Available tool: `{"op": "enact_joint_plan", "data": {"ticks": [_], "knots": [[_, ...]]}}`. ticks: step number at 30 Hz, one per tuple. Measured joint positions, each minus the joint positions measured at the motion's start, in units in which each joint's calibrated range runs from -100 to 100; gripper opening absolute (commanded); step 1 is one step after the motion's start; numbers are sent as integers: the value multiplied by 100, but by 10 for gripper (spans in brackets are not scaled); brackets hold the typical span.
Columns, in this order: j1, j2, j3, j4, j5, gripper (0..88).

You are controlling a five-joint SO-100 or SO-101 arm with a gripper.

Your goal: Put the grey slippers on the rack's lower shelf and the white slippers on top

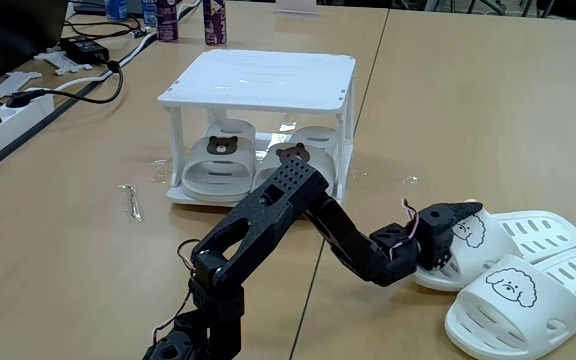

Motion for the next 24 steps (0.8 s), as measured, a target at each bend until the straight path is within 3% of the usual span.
{"op": "enact_joint_plan", "data": {"ticks": [10,21,24], "knots": [[0,-3464,18,3966,0,6],[-15,-7381,27,6858,0,6],[-457,-8198,126,7082,0,6]]}}
